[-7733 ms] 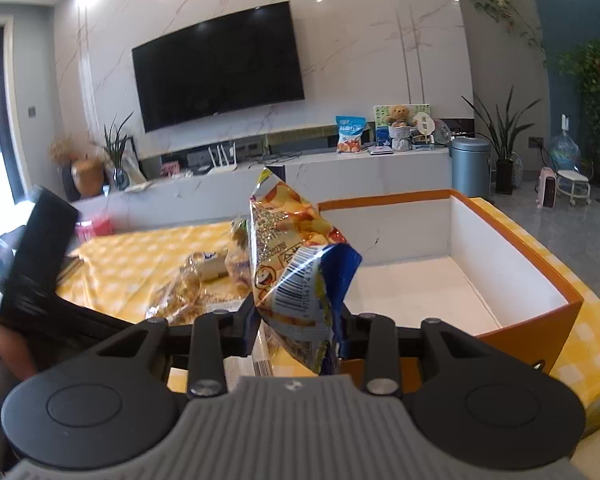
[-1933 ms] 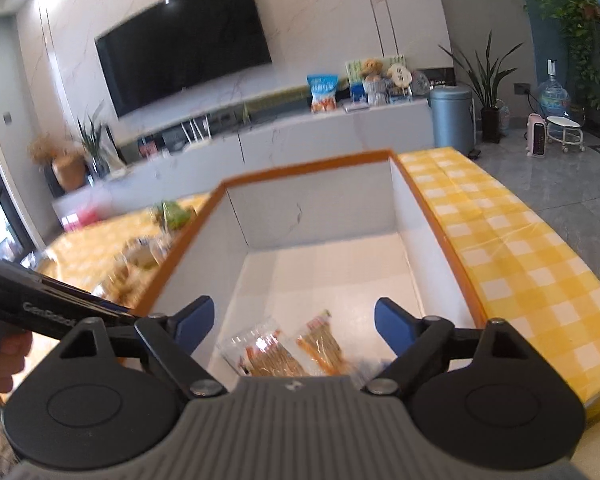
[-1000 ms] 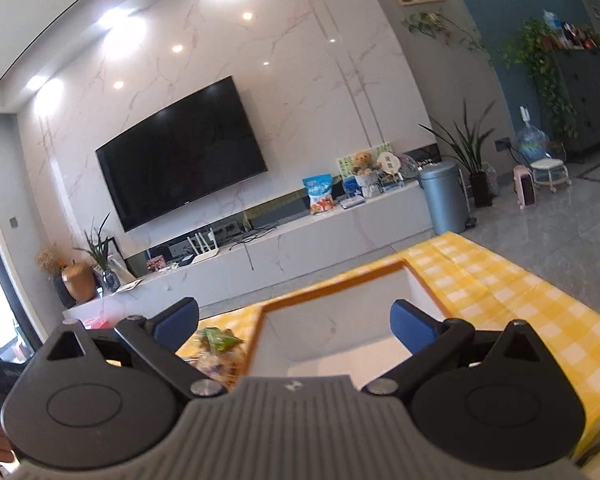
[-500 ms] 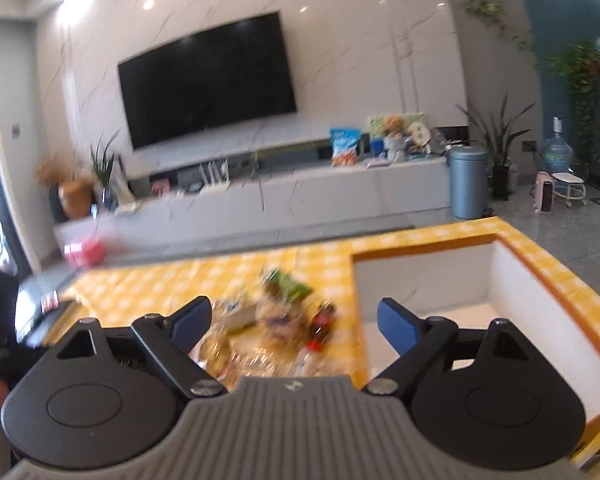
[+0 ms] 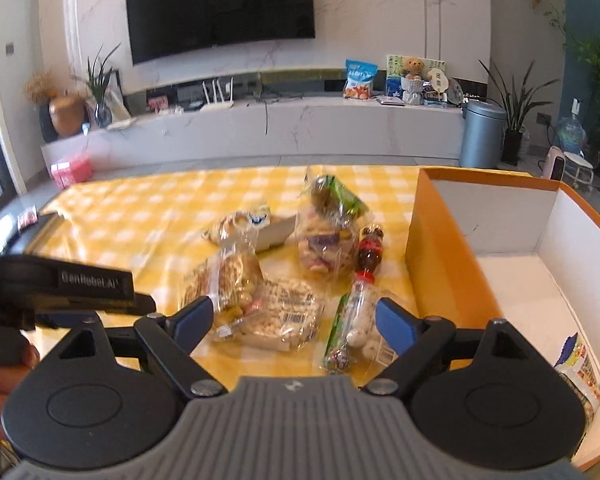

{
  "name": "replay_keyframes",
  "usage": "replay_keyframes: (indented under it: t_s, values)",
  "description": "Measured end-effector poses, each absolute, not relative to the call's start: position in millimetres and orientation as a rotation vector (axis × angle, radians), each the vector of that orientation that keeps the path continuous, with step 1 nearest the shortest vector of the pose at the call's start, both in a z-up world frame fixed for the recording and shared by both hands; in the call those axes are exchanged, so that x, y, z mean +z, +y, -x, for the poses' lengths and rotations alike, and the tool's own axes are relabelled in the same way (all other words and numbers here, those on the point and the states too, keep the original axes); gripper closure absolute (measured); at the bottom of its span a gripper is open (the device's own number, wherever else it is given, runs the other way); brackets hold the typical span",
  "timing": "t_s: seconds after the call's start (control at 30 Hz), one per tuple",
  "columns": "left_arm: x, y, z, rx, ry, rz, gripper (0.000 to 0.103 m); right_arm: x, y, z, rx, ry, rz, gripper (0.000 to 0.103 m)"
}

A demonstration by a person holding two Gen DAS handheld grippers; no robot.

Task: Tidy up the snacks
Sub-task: 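Lower the left tool onto the clear waffle bag and close on it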

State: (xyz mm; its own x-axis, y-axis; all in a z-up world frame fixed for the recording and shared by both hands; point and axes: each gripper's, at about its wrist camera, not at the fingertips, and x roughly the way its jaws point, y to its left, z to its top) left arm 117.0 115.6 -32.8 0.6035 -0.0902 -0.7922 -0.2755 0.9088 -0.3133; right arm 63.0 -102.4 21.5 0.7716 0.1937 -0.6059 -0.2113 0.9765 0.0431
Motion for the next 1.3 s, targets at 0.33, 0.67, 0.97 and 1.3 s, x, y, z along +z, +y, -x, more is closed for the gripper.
replay_keyframes:
  t_s: [0.33,0.67,0.97,1.3]
  values:
    - [-34.2,91.6,-138.6,-0.021,0.811,0.352,0.013,4.5,-118.4,-62.9,0.182,0.678,0.037,0.012]
    - [-45.3,81.9,-165.8,-0.099,0.877,0.471,0.008,4.0,-126.3,-47.6,0.311,0.620,0.005,0.012]
    - [-59.3,73.1,-197.2,-0.005,0.997,0.468,0.000,3.2,-137.7,-47.8,0.334,0.630,-0.053,0.012]
    - [-62.0,65.0,-198.9,0.048,1.025,0.430,0.013,-2.9,-136.1,-46.1,0.366,0.638,-0.049,0.012]
